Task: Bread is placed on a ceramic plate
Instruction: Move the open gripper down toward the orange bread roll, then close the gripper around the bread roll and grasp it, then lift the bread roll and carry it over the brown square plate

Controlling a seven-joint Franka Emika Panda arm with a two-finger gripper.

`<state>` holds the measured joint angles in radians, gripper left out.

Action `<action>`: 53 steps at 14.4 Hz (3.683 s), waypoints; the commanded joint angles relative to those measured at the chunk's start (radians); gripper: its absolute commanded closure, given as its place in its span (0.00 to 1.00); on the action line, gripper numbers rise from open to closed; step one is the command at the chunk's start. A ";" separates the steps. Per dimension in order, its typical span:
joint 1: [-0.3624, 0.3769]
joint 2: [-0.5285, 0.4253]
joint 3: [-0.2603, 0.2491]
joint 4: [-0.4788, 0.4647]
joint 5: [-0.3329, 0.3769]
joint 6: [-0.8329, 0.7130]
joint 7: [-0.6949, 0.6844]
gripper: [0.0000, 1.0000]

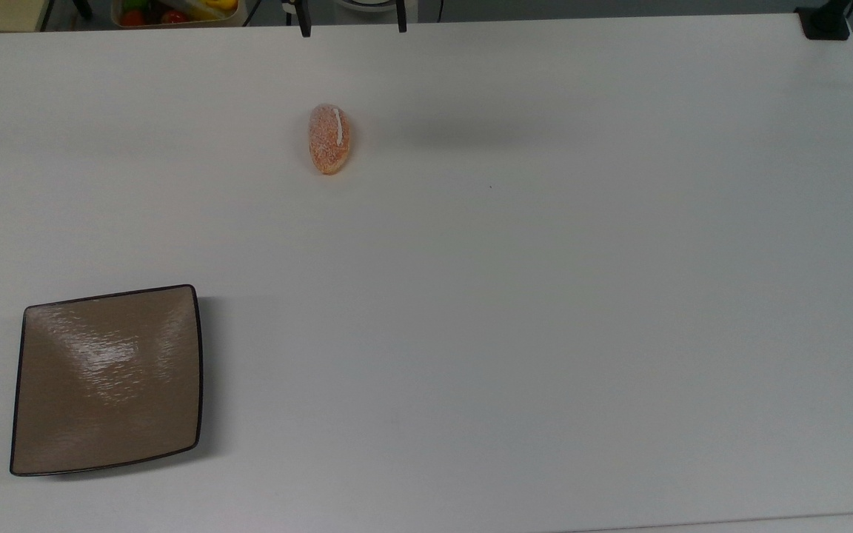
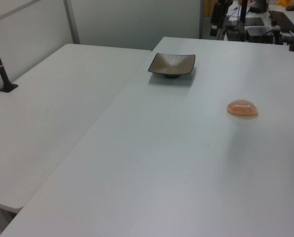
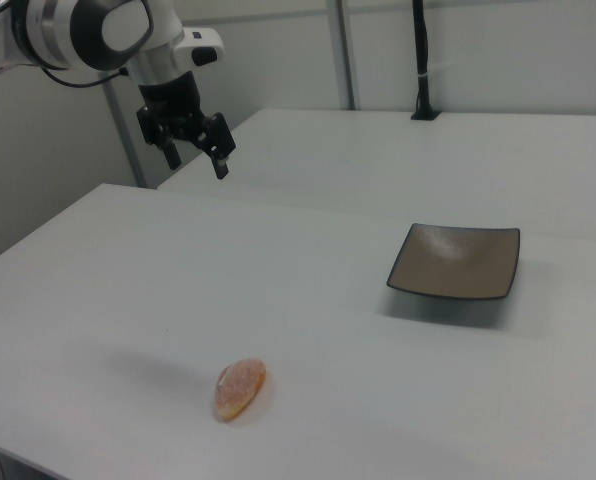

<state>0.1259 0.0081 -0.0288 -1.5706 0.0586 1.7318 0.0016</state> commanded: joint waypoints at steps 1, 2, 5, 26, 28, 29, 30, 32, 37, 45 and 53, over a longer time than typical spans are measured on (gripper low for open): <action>0.003 -0.031 -0.003 -0.026 0.012 -0.023 -0.031 0.00; 0.003 -0.033 -0.003 -0.026 0.012 -0.023 -0.029 0.00; 0.003 -0.034 -0.005 -0.026 0.012 -0.035 -0.029 0.00; 0.014 -0.120 0.009 -0.386 -0.074 -0.121 -0.041 0.00; 0.011 -0.120 0.012 -0.446 -0.101 -0.103 -0.034 0.00; 0.002 -0.115 0.012 -0.472 -0.103 -0.098 -0.034 0.00; 0.001 -0.112 0.012 -0.495 -0.111 -0.089 -0.034 0.00; -0.002 -0.108 0.012 -0.584 -0.120 0.012 -0.034 0.00; -0.035 -0.062 0.012 -0.670 -0.195 0.260 -0.034 0.00; -0.071 0.018 0.013 -0.735 -0.247 0.488 -0.034 0.00; -0.091 0.052 0.023 -0.763 -0.290 0.526 -0.055 0.10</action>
<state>0.0580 0.0629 -0.0209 -2.3150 -0.2122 2.2379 -0.0250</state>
